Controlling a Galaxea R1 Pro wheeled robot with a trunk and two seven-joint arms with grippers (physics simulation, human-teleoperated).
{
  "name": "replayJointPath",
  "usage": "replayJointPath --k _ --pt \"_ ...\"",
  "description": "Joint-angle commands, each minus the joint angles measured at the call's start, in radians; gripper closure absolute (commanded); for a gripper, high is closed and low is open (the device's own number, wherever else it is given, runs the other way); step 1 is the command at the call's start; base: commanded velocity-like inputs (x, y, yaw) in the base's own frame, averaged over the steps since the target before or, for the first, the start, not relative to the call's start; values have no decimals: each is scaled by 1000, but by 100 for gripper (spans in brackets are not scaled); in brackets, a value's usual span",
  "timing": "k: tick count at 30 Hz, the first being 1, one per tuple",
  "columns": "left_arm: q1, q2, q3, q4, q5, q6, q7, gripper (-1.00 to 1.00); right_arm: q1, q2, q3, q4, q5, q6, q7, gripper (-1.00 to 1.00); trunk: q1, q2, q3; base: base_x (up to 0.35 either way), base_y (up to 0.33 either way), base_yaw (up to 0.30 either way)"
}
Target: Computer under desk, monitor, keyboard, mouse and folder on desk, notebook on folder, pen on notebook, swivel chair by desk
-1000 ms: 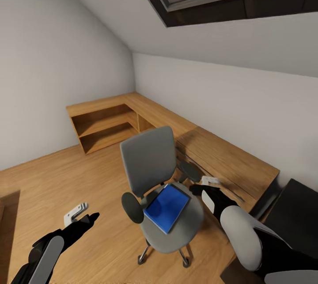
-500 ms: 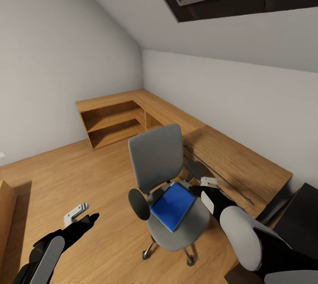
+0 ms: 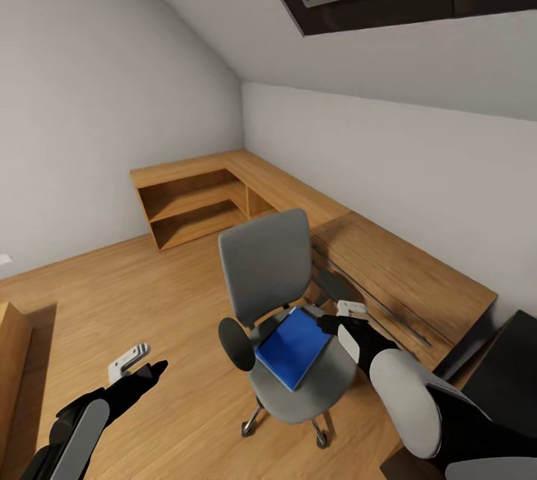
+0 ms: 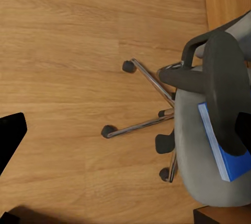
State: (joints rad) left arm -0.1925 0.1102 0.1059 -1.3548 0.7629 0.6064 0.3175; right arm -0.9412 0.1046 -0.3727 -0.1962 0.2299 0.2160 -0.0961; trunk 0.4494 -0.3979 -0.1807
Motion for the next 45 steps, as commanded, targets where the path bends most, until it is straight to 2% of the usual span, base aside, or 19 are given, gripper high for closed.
replayJointPath --k 1,11,17,22,26,39,45 --pt "-1 0 0 0 11 3 8 -100 -1 1 -6 -2 10 6 -1 -100 1 -2 -2 0 0 2" --pt "-1 0 0 7 10 4 6 -100 -1 1 -6 -2 14 5 -3 -100 1 -2 -2 24 0 111" --pt "-1 0 0 8 9 4 6 -100 -1 1 -6 -2 16 5 -4 -100 1 -2 -2 238 0 258" --pt "-1 0 0 8 10 4 6 -100 -1 1 -6 -1 34 3 -3 -100 1 -2 -1 268 0 261" --pt "-1 0 0 8 10 4 6 -100 -1 1 -6 16 42 -30 -3 -100 1 -2 4 95 0 195" --pt "-1 -1 3 0 14 5 11 -100 -1 0 -6 27 55 -41 -4 -100 1 -2 22 7 0 69" --pt "-1 -1 2 -2 15 4 11 -100 -1 -2 -6 27 55 -41 -3 -100 24 -44 7 0 0 4"
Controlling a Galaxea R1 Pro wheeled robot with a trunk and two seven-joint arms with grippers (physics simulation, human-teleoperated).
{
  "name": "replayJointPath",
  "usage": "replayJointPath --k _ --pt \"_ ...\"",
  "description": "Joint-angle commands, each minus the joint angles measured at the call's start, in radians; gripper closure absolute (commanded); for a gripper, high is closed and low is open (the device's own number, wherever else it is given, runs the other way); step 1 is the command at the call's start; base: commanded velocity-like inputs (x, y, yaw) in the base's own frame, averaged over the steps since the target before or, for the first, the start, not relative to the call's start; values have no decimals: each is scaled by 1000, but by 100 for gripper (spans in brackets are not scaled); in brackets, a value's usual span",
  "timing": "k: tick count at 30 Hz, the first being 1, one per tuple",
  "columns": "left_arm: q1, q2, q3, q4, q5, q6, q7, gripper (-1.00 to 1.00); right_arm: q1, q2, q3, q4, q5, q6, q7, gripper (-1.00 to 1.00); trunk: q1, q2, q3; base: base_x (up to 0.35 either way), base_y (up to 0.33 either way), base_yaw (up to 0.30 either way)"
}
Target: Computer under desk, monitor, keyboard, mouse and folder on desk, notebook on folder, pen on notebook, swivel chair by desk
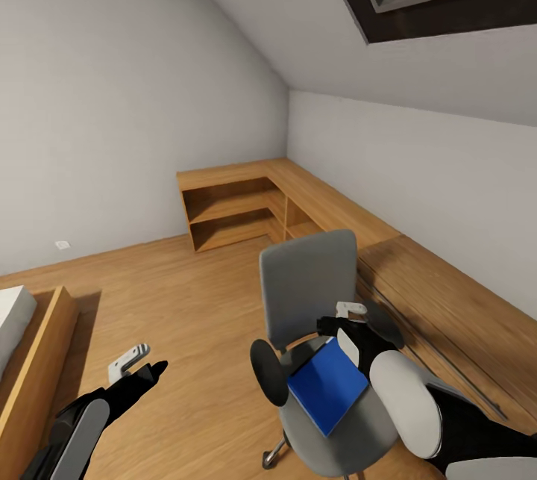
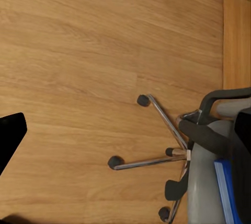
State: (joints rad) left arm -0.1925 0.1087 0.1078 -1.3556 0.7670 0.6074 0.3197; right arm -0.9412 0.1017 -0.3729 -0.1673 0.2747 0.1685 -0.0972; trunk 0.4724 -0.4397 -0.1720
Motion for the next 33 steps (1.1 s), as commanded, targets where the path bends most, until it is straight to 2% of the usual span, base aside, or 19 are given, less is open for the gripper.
replayJointPath --k 1,22,33 --pt "-1 0 0 -2 11 3 9 -100 -1 1 -6 -2 10 6 -1 -100 4 -9 -5 0 0 1" --pt "-1 -1 0 -16 12 5 9 -100 -1 0 -6 -3 11 6 -2 -100 85 -156 -70 0 0 0" --pt "-1 -1 0 -20 12 6 7 -100 -1 -4 -6 1 12 -35 -14 -100 127 -233 -105 0 0 0"
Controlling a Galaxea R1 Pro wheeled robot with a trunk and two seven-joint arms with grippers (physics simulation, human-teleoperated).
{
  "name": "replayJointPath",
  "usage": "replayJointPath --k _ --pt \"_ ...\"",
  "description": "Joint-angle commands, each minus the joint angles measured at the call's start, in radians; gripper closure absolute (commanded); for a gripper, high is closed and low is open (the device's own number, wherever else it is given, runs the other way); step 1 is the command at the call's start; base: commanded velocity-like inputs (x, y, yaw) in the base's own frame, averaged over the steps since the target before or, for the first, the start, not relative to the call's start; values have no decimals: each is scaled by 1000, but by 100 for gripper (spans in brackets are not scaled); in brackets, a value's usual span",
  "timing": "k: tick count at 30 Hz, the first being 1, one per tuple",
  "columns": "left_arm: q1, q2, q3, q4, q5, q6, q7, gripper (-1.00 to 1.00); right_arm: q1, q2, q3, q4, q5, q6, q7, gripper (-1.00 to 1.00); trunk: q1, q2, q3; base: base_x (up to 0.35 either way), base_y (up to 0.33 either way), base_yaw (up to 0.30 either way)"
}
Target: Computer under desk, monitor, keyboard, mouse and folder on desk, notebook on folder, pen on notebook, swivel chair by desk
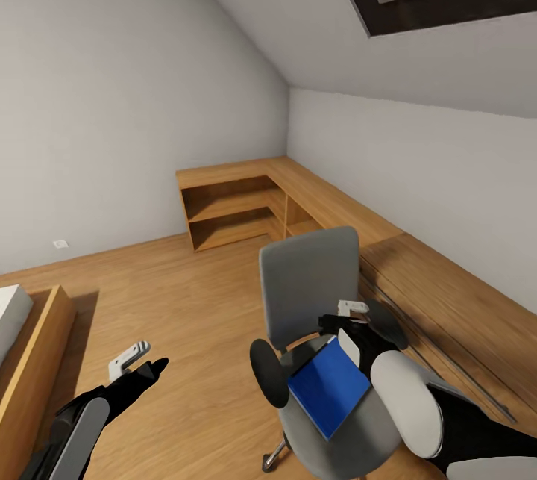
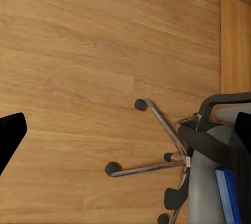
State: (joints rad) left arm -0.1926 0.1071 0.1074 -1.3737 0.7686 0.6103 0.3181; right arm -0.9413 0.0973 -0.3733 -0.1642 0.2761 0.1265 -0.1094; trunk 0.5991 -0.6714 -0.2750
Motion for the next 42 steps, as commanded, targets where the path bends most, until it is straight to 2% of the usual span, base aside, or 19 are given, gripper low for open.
replayJointPath --k 1,8,18,28,42 --pt "-1 0 0 -2 11 3 9 -100 -1 1 -6 -2 10 6 -7 -100 4 -9 -5 0 0 0" --pt "-1 0 0 -2 11 3 9 -100 -1 -2 -4 -1 10 3 -52 -100 31 -58 -27 0 0 0" --pt "-1 0 -1 -2 11 3 9 -100 -1 -12 -3 16 11 -10 -57 -100 69 -128 -58 0 0 0" --pt "-1 -16 -1 -2 9 3 9 -100 -1 -13 -3 31 12 -36 -58 -100 108 -198 -89 0 0 0" --pt "-2 -20 0 -19 9 3 9 -100 -1 -12 0 32 12 -39 -58 -100 161 -296 -133 0 0 0"
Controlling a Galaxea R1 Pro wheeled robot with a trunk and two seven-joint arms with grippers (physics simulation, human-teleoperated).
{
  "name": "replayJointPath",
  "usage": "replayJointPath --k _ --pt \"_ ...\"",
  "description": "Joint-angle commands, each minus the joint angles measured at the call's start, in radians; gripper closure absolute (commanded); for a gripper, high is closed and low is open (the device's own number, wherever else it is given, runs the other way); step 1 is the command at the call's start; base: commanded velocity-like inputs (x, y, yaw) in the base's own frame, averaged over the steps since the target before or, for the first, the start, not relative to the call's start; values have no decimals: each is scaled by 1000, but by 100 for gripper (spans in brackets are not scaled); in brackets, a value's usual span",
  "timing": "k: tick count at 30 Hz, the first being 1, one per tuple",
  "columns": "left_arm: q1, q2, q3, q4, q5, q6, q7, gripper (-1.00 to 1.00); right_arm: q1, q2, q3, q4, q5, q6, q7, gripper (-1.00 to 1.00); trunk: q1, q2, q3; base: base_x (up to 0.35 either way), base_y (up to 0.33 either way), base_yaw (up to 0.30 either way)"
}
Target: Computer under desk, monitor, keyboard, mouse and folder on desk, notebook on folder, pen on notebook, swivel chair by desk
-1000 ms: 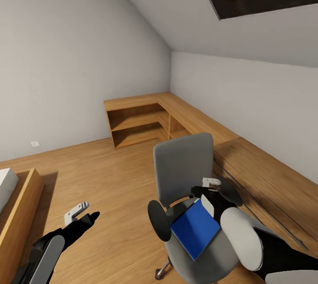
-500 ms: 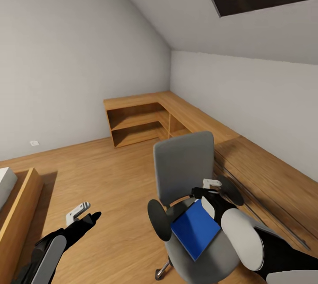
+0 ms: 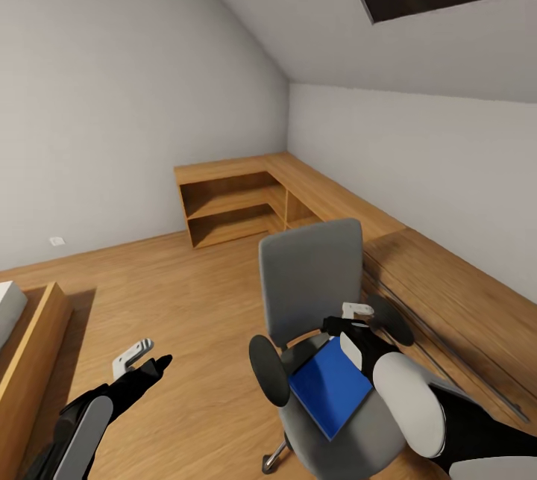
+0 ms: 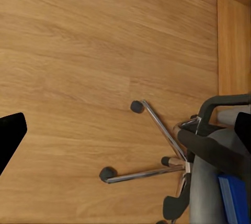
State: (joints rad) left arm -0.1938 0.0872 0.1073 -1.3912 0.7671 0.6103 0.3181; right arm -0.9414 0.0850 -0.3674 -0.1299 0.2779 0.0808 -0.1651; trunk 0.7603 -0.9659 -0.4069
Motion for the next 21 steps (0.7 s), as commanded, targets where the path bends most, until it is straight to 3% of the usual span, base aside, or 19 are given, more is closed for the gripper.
replayJointPath --k 1,21 --pt "0 0 0 -2 11 3 9 -100 0 1 -6 -2 10 7 -2 -100 4 -8 -4 0 0 0" --pt "-1 0 0 -9 11 5 9 -100 0 1 -1 -2 10 6 -2 -100 81 -148 -67 0 0 0"
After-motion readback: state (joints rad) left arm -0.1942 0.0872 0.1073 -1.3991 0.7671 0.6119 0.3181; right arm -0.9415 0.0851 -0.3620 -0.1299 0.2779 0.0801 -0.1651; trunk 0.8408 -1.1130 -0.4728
